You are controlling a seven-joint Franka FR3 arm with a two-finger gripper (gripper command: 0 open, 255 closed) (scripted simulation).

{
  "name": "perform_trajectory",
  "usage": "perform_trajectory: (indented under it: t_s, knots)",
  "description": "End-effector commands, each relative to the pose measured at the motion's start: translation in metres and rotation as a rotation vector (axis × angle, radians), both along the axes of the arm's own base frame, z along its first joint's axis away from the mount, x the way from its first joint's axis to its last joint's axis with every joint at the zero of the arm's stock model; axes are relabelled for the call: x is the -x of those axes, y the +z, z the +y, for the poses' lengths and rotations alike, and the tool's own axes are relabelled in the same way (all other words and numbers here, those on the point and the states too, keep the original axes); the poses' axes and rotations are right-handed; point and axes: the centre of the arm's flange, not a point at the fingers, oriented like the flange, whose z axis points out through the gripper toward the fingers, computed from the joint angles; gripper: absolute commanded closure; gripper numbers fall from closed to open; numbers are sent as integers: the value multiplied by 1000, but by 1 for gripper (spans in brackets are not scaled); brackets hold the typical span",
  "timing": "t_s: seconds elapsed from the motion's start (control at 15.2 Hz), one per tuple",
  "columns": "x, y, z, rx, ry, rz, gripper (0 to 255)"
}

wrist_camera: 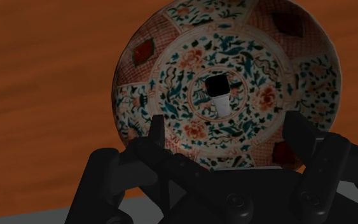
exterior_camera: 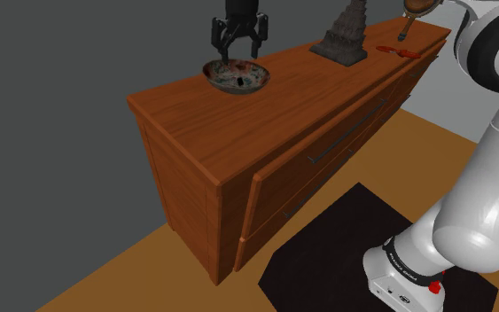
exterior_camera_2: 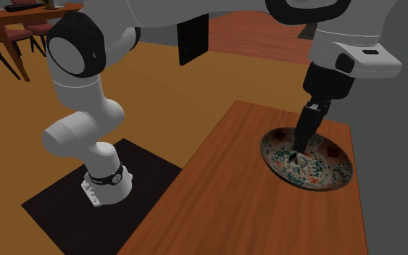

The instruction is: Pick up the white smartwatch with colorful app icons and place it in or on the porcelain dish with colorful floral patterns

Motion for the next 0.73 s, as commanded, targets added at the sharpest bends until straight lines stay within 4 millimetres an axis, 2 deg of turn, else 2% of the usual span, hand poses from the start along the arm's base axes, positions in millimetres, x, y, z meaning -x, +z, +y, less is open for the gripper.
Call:
perform_trajectory:
  t_s: [0.0,0.2,0.66]
  knots:
    - [0,13,1,0,0,0,0]
    - [0,50,3,0,0,0,0]
    - [0,50,3,0,0,0,0]
